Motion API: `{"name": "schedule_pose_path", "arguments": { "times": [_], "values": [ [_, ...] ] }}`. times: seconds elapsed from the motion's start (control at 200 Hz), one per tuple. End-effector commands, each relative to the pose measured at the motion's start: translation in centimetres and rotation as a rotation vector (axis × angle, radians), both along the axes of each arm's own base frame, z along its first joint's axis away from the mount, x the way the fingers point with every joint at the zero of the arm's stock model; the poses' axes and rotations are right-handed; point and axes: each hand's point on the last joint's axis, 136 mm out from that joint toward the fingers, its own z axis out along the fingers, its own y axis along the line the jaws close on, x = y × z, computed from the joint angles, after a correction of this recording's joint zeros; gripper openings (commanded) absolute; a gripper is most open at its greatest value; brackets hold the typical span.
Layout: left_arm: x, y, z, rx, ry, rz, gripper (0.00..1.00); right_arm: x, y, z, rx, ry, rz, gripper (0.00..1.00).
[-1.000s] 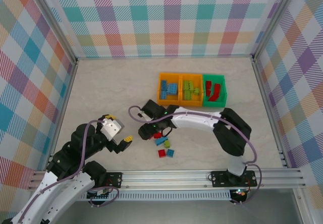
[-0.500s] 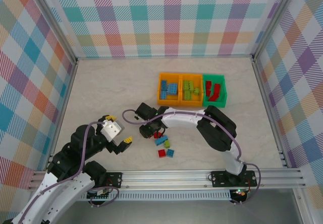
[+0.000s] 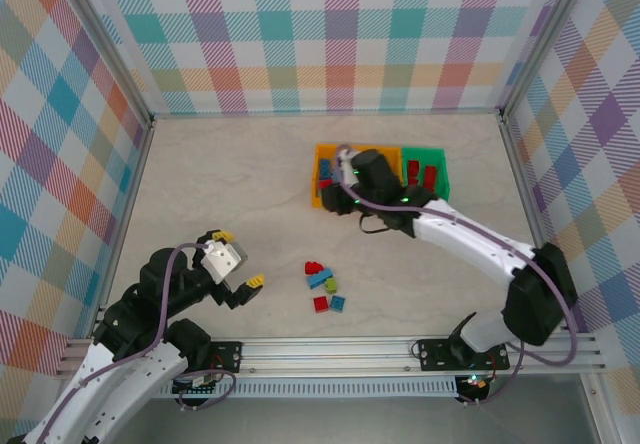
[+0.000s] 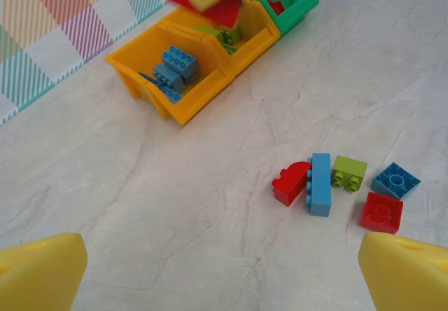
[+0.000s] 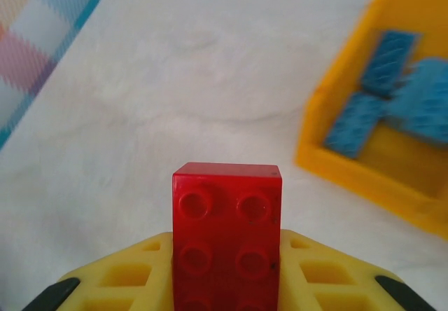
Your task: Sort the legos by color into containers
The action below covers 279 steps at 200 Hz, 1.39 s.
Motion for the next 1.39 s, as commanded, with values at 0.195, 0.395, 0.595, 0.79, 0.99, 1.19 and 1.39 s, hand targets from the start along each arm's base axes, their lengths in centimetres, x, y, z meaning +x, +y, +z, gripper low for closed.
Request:
{"name": "schedule_pose_path", "arguments": {
  "times": [0.195,0.395,0.595,0.79,0.99,1.19,1.39],
  "values": [
    [-0.3,-0.2,-0.4,0.004,-0.001,-0.025,1.00,7.8,-17.0,-1.3,0.067,0.052,-0.532,0.29],
    [-0.1,-0.1,-0.6,0.010,0.002,-0.014,1.00,12.0,-21.9,-6.3,0.051,0.185,-0.667,0.30],
    [0.4,0.3,-1.0,0.028,0.006,0.018,1.00,13.7,-21.9,-6.5,0.067,0.237,-0.667,0.53],
    [0.9,-0.4,-2.1,0.032,0.069,0.011,1.00,12.2,-21.0,-2.8,0.127,0.208,-0.620,0.59],
    [2.4,-1.4,-2.2,-0.026,0.236,0.091,1.00,4.3,-13.1,1.4,0.335,0.272,-0.236,0.64],
    [5.5,-4.1,-2.2,-0.152,0.552,0.260,1.00,-6.4,-8.7,-2.0,0.129,0.438,0.009,0.69],
    [5.2,-8.8,-5.1,-0.074,0.644,0.272,0.97,-10.4,-9.1,-3.9,0.089,0.525,0.038,0.70]
  ]
}}
